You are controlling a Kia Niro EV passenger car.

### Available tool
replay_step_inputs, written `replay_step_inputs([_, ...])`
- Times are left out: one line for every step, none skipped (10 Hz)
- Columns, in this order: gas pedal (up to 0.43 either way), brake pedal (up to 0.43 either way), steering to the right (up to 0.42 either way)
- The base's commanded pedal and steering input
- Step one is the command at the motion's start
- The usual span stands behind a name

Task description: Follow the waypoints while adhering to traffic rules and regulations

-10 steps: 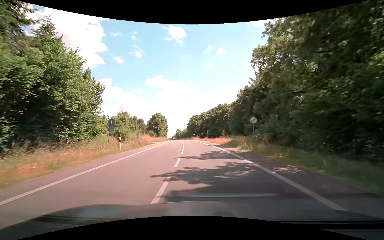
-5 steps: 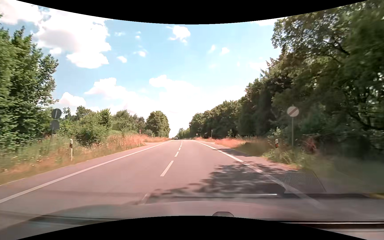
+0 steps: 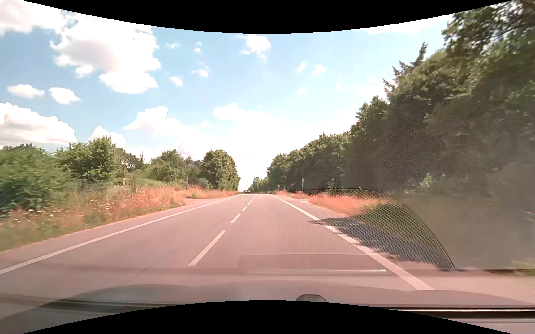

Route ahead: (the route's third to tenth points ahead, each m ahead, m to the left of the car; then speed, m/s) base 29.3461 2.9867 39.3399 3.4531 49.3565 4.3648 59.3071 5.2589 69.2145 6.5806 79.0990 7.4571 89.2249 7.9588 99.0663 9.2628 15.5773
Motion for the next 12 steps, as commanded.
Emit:
replay_step_inputs([0.157,0.000,-0.020])
replay_step_inputs([0.157,0.000,-0.022])
replay_step_inputs([0.169,0.000,-0.022])
replay_step_inputs([0.169,0.000,-0.022])
replay_step_inputs([0.169,0.000,-0.022])
replay_step_inputs([0.177,0.000,-0.022])
replay_step_inputs([0.189,0.000,-0.022])
replay_step_inputs([0.197,0.000,-0.022])
replay_step_inputs([0.209,0.000,-0.022])
replay_step_inputs([0.209,0.000,-0.022])
replay_step_inputs([0.209,0.000,-0.021])
replay_step_inputs([0.209,0.000,-0.019])
